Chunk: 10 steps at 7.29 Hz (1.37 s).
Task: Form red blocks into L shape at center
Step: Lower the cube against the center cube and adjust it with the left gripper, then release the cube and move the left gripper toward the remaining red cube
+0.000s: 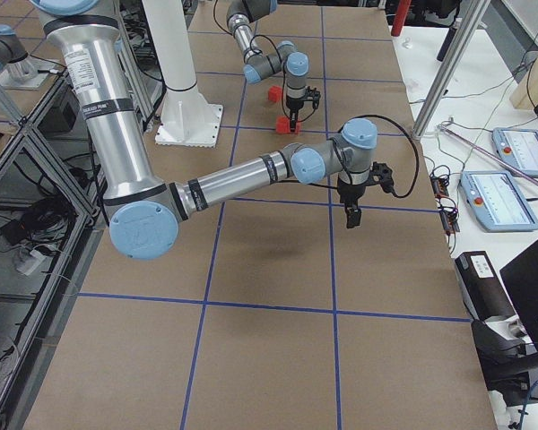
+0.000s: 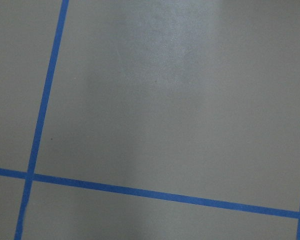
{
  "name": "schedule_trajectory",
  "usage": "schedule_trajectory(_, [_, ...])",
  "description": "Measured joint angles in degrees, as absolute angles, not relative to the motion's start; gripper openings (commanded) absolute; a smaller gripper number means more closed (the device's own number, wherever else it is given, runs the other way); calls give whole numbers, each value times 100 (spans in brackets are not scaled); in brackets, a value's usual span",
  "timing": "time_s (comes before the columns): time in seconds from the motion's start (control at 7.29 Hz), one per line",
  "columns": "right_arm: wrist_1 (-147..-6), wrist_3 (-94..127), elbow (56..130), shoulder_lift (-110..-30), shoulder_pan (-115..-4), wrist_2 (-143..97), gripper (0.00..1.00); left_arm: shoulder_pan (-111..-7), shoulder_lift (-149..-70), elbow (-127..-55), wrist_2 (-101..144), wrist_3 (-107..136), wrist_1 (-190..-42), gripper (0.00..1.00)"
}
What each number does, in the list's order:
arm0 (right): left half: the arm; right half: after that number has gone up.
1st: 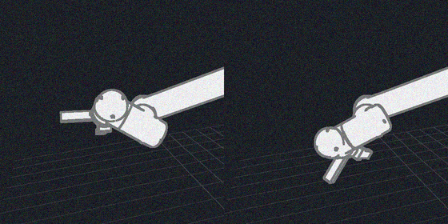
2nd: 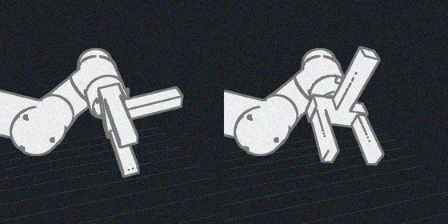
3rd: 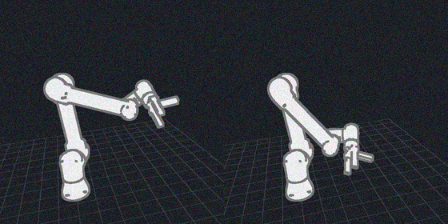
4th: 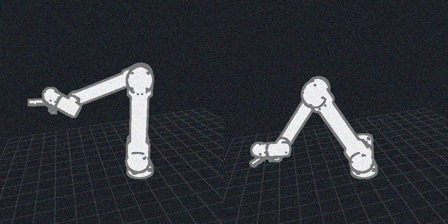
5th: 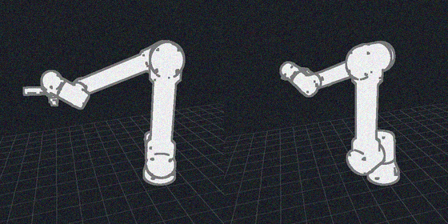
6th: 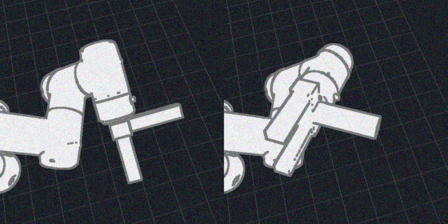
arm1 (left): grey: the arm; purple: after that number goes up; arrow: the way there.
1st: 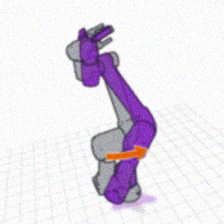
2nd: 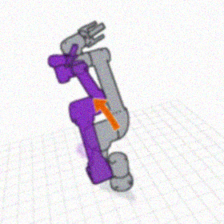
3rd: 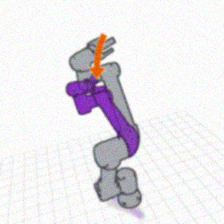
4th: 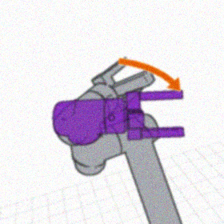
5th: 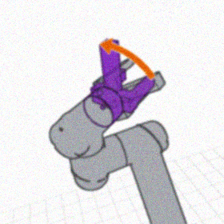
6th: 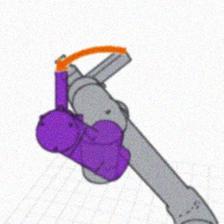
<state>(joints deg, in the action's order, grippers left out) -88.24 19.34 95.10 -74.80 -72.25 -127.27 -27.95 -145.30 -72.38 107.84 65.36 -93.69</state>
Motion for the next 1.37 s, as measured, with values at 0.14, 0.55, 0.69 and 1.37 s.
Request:
schedule_trajectory(0.14, [-8824, 1933, 9510, -7480, -7225, -12726, 99, -2795, -14529, -7240, 10784, 6528, -9369, 74])
schedule_trajectory(0.55, [-8824, 1933, 9508, -7483, -7225, -12727, 99, -2789, -14529, -7255, 10784, 6514, -9368, 100])
schedule_trajectory(0.69, [-8826, 1934, 9506, -7486, -7225, -12726, 99, -2794, -14533, -7314, 10782, 6503, -9356, 100])
schedule_trajectory(1.37, [-8830, 1935, 9507, -7480, -7225, -12727, 99, -3215, -13694, -9049, 10803, 5644, -8659, 100])
